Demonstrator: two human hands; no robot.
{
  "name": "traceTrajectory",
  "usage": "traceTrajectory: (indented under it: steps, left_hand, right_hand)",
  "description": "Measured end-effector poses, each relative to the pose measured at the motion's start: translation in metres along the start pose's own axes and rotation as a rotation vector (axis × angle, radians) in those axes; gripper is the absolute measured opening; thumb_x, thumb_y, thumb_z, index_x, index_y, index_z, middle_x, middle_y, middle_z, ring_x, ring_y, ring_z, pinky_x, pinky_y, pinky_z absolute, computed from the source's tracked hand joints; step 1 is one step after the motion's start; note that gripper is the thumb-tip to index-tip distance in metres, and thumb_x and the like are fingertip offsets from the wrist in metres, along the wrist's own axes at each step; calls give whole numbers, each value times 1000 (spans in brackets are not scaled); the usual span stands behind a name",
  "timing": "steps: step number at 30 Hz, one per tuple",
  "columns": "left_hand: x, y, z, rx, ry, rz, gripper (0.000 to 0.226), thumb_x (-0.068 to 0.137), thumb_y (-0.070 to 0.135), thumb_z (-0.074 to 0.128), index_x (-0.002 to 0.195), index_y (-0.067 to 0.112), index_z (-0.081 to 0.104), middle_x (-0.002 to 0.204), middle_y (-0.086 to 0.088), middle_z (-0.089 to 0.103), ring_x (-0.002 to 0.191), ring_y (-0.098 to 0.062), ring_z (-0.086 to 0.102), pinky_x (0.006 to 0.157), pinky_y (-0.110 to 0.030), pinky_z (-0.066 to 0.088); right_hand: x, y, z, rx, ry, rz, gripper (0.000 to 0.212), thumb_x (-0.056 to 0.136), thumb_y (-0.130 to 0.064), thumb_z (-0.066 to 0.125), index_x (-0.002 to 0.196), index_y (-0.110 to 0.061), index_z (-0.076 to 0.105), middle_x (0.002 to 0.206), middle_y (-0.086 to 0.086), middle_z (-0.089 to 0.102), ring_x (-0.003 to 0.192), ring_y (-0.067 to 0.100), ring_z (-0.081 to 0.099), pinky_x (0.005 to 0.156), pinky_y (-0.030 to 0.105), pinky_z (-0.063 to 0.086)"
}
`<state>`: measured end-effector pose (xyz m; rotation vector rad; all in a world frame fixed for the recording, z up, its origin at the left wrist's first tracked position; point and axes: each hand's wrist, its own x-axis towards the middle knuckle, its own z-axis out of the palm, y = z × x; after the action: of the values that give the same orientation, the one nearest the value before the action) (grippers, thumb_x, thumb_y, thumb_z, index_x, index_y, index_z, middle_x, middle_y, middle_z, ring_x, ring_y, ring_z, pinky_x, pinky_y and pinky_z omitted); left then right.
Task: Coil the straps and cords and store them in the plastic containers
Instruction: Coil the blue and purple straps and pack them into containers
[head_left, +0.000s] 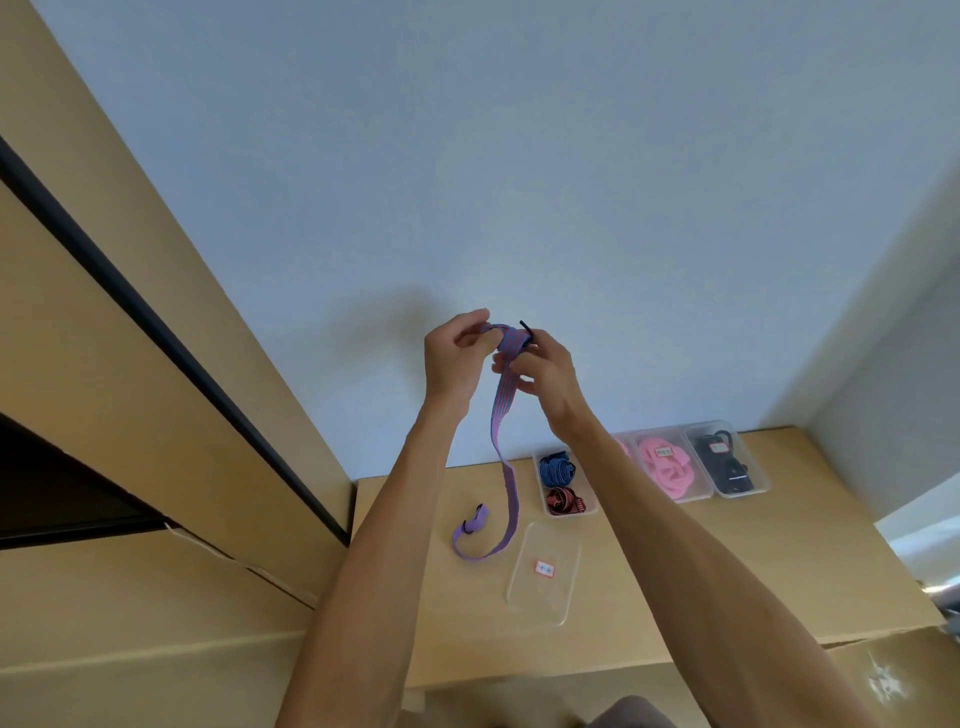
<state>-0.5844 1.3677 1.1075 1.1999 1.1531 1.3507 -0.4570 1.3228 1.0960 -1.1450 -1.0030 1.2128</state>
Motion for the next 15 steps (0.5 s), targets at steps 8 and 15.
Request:
traceTrajectory:
  steps: [8,15]
  left_hand:
    - [-8,21,9,366,-103,-119,30,92,42,55,101,17,68,82,-3,75,56,-12,66,54,-22,47]
    - [-14,19,7,20,-119,-268,4,86,4,68,87,5,72,69,-8,70,56,-18,63,57,-22,51]
  right_hand:
    - [-4,-19,0,6,117,-178,25,88,2,59,111,-5,68,90,10,72,80,25,70,73,45,62]
    - [-10,-6,-17,26,101,-74,45,82,6,54,121,-11,67,95,6,73,81,19,71,76,36,59]
